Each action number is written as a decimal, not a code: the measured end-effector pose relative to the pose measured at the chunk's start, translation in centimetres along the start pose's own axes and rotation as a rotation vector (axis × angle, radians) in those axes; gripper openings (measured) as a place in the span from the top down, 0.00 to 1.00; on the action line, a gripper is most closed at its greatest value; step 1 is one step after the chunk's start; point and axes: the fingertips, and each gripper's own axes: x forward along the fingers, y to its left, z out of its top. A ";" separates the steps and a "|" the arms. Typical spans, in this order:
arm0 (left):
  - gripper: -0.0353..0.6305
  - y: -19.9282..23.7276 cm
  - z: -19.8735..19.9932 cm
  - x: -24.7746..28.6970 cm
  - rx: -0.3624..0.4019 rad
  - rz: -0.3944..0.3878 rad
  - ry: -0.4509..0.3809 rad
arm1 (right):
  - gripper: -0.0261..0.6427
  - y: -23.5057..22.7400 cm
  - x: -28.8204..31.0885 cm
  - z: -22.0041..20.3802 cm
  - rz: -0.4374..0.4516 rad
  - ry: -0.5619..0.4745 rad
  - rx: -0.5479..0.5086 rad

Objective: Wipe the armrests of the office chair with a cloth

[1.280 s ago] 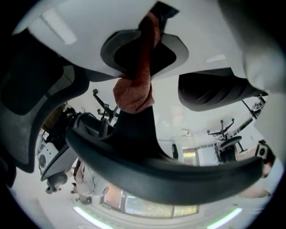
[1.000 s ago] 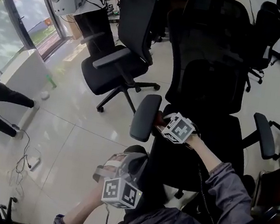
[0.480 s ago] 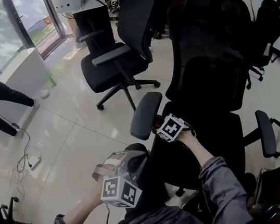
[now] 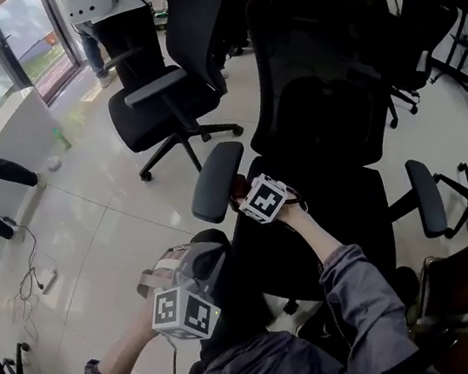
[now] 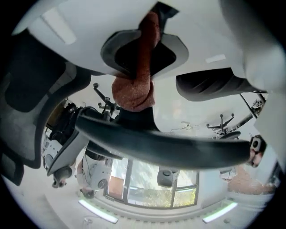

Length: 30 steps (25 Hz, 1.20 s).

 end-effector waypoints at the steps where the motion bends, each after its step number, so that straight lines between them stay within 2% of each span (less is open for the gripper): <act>1: 0.92 -0.1 0.1 0.0 0.001 0.000 -0.004 | 0.89 -0.1 -0.8 0.5 -0.007 -0.024 -0.001; 5: 0.92 -0.3 0.6 -0.2 0.009 0.002 -0.018 | 0.89 -1.4 -3.5 2.1 -0.071 -0.091 0.003; 10: 0.92 -0.4 1.1 -0.6 0.014 0.004 -0.016 | 0.89 -1.0 -2.9 1.6 -0.059 -0.074 0.025; 13: 0.92 -0.7 1.5 -0.6 0.012 0.001 -0.022 | 0.89 -0.5 -1.2 0.3 -0.042 -0.040 0.049; 15: 0.92 -0.8 1.3 -0.6 0.009 0.000 -0.021 | 0.89 0.6 0.4 -0.5 0.000 -0.009 0.078; 17: 0.92 -0.9 1.0 -0.5 0.006 0.000 -0.018 | 0.89 1.4 1.7 -1.7 0.028 0.051 0.104; 20: 0.92 -1.3 0.9 -0.6 0.003 0.000 -0.019 | 0.89 0.5 2.0 -4.7 -0.030 0.174 0.114; 22: 0.92 -1.3 0.8 -0.8 0.000 0.002 -0.024 | 0.89 0.3 1.6 -3.9 -0.032 0.118 0.118; 26: 0.92 -0.8 0.5 -1.2 -0.014 0.006 -0.042 | 0.89 -1.6 -2.5 -0.5 -0.134 -0.016 0.096; 30: 0.92 -1.2 0.3 -1.6 -0.037 0.002 -0.067 | 0.89 -0.9 -7.4 2.2 -0.202 -0.126 0.131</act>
